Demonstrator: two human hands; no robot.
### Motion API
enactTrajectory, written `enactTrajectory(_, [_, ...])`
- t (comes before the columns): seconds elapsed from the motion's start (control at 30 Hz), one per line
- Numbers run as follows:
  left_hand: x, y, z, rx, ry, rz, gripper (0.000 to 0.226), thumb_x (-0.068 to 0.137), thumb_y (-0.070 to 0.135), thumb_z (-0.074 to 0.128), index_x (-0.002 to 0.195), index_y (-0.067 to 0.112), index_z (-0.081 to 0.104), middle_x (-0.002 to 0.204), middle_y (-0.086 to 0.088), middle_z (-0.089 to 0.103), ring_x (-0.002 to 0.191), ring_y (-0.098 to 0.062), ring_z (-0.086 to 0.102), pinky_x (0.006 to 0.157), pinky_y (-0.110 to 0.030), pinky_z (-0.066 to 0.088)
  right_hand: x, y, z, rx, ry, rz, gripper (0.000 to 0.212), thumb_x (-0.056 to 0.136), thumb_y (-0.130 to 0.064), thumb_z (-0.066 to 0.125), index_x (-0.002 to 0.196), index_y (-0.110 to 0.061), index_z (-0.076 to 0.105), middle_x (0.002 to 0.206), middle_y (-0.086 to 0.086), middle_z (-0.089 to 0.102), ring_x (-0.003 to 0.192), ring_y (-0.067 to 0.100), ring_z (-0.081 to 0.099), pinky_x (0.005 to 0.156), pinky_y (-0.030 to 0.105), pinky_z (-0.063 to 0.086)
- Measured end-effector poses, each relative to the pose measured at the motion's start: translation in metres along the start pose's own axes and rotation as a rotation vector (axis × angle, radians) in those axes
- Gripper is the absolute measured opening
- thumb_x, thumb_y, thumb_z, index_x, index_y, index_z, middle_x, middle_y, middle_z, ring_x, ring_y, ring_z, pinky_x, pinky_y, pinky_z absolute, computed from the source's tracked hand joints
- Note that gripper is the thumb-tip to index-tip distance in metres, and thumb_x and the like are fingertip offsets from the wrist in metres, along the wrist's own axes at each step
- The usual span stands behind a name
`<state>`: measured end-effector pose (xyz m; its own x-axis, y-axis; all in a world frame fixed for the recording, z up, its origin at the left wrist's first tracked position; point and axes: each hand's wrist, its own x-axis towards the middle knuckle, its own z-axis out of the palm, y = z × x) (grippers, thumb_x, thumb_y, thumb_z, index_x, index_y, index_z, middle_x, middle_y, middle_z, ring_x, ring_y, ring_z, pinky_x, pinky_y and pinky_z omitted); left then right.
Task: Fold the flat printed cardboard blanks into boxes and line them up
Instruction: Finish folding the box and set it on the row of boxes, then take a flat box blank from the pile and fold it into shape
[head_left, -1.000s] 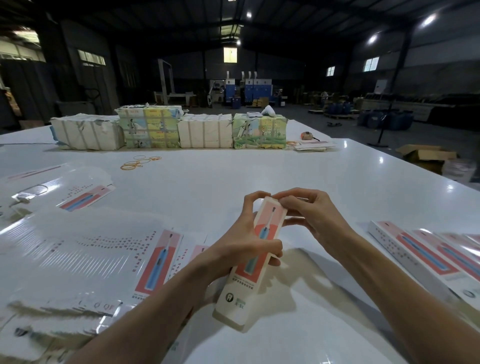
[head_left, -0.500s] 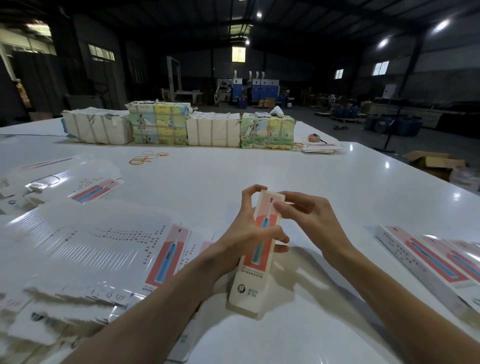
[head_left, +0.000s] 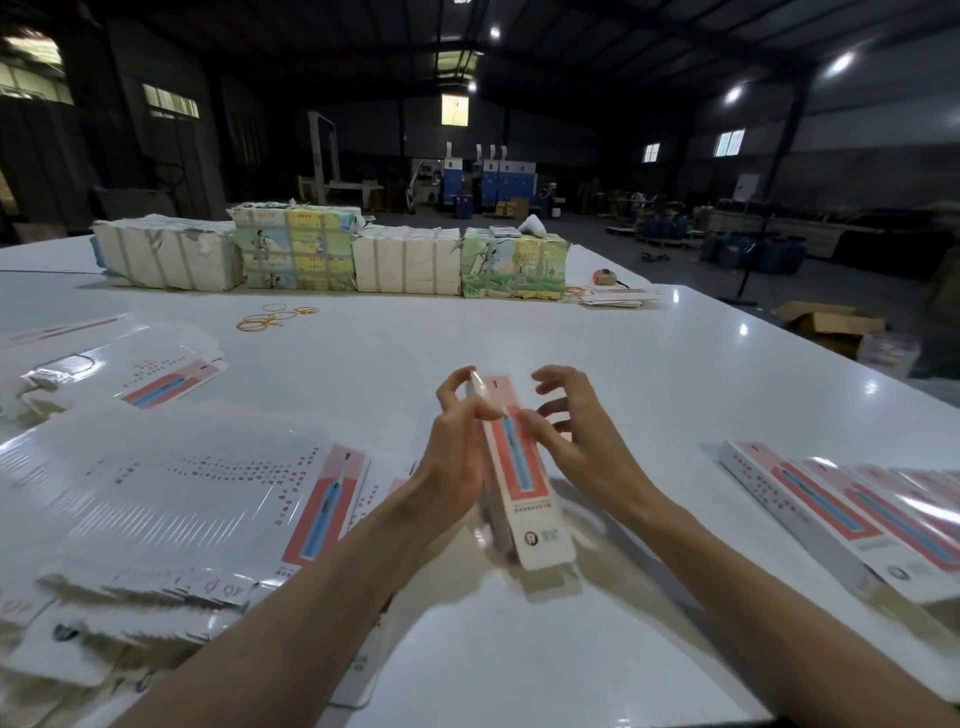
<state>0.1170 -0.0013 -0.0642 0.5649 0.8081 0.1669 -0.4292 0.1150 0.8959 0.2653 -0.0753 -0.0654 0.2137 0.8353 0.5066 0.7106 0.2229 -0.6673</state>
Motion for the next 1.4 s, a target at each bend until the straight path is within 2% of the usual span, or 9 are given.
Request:
enactTrajectory(0.17, [-0.006,0.001,0.006,-0.217,0.011,-0.014,0.073,0.078,0.023,0.07,0.145,0.031,0.041,0.127,-0.02,0.06,0.103,-0.031,0.072,0.076,-0.045,0.064,-0.015,-0.024,0.003,-0.414,-0.193,-0.002,0.068,0.092,-0.082,0.045,0.14,-0.034,0.043,0.129,-0.015,0.05,0.105,0.004,0.055,0.081,0.028,0.055])
enactTrajectory(0.33, [-0.008,-0.004,0.013,-0.005,-0.054,-0.095,0.056,0.099,0.043,0.063,0.147,0.044,0.035,0.134,-0.001,0.06,0.118,-0.026,0.066,0.076,-0.036,0.064,-0.034,-0.029,-0.018,-0.564,-0.147,0.032,0.053,0.104,-0.049,0.054,0.147,-0.021,0.039,0.14,0.002,0.049,0.113,0.015,0.051,0.09,0.033,0.055])
enactTrajectory(0.43, [-0.009,-0.009,0.012,0.219,-0.099,-0.09,0.052,0.098,0.042,0.069,0.143,0.037,0.043,0.133,-0.005,0.062,0.121,-0.022,0.065,0.091,-0.037,0.062,-0.049,-0.014,-0.052,-0.679,-0.104,0.16,0.055,0.104,-0.044,0.056,0.151,-0.024,0.035,0.145,-0.002,0.048,0.118,0.015,0.049,0.086,0.034,0.053])
enactTrajectory(0.53, [-0.01,-0.013,0.007,0.309,-0.158,-0.063,0.032,0.098,0.024,0.072,0.13,0.022,0.065,0.12,-0.01,0.071,0.11,-0.016,0.069,0.092,-0.035,0.063,-0.07,0.007,-0.087,-0.764,-0.039,0.334,0.055,0.099,-0.044,0.063,0.145,-0.028,0.038,0.139,-0.006,0.051,0.106,0.012,0.049,0.078,0.033,0.046])
enactTrajectory(0.6, [-0.009,-0.015,0.006,0.39,-0.191,-0.026,0.021,0.102,0.012,0.066,0.121,0.02,0.072,0.108,-0.005,0.073,0.102,-0.013,0.069,0.085,-0.029,0.062,-0.086,0.022,-0.104,-0.899,-0.035,0.415,0.05,0.1,-0.041,0.06,0.143,-0.027,0.039,0.143,-0.004,0.05,0.118,0.016,0.05,0.096,0.041,0.048])
enactTrajectory(0.7, [-0.007,-0.019,0.005,0.482,-0.214,-0.008,0.024,0.101,0.004,0.063,0.111,0.02,0.077,0.101,0.001,0.074,0.098,-0.008,0.07,0.081,-0.025,0.059,-0.107,0.039,-0.12,-1.093,-0.051,0.444,0.047,0.107,-0.04,0.041,0.152,-0.026,0.035,0.158,-0.001,0.039,0.142,0.024,0.038,0.119,0.046,0.031])
enactTrajectory(1.13, [-0.008,-0.021,0.005,0.619,-0.237,0.033,0.033,0.101,-0.001,0.055,0.101,0.021,0.08,0.091,0.007,0.075,0.084,-0.009,0.07,0.082,-0.025,0.058,-0.133,0.026,-0.149,-1.162,0.022,0.467,0.044,0.108,-0.042,0.046,0.149,-0.027,0.041,0.152,-0.004,0.047,0.136,0.018,0.047,0.118,0.039,0.038])
enactTrajectory(1.27, [-0.012,-0.018,0.007,0.693,-0.235,0.076,0.031,0.101,0.004,0.058,0.098,0.026,0.08,0.093,0.008,0.075,0.083,-0.011,0.072,0.074,-0.022,0.054,-0.088,0.0,-0.121,-1.068,0.047,0.277,0.033,0.108,-0.04,0.05,0.133,-0.02,0.061,0.135,-0.001,0.063,0.118,0.02,0.062,0.107,0.037,0.048])
enactTrajectory(1.4, [-0.013,-0.012,0.006,0.914,-0.042,0.244,0.029,0.096,0.012,0.061,0.087,0.035,0.076,0.089,0.014,0.074,0.07,-0.008,0.071,0.067,-0.022,0.053,-0.023,-0.021,-0.071,-0.963,0.021,0.057,0.025,0.107,-0.035,0.048,0.101,-0.018,0.064,0.09,0.001,0.07,0.078,0.024,0.065,0.072,0.036,0.056])
